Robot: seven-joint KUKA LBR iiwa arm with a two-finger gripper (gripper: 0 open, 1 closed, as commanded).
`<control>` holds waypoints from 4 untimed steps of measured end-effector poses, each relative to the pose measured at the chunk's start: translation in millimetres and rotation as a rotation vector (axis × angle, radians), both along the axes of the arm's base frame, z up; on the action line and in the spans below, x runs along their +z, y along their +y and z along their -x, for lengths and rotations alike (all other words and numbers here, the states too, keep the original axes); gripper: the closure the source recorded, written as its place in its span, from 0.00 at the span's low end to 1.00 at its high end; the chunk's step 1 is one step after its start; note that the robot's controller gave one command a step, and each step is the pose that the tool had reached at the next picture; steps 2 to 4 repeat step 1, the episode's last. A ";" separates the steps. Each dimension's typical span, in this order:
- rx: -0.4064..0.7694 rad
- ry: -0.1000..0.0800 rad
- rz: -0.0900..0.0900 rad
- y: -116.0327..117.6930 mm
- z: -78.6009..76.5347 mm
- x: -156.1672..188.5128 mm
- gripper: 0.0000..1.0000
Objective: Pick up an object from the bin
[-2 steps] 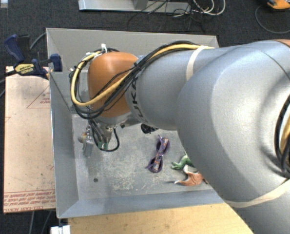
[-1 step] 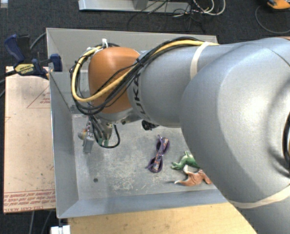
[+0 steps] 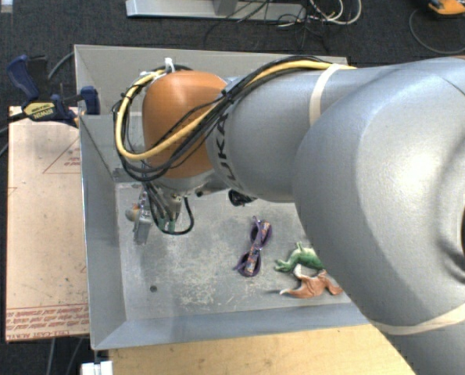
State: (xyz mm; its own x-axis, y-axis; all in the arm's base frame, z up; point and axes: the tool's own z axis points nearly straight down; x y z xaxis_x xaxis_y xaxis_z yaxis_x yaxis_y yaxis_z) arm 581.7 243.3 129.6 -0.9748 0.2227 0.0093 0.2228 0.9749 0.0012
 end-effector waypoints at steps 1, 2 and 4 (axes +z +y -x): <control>0.000 0.003 0.001 -0.3 0.5 6.0 1.00; 0.000 0.003 0.001 -0.3 0.5 6.0 1.00; 0.000 0.003 0.001 -0.3 0.5 6.0 1.00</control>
Offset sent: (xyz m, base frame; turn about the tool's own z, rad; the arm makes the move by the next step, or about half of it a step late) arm -0.0001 0.0000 0.0623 0.0000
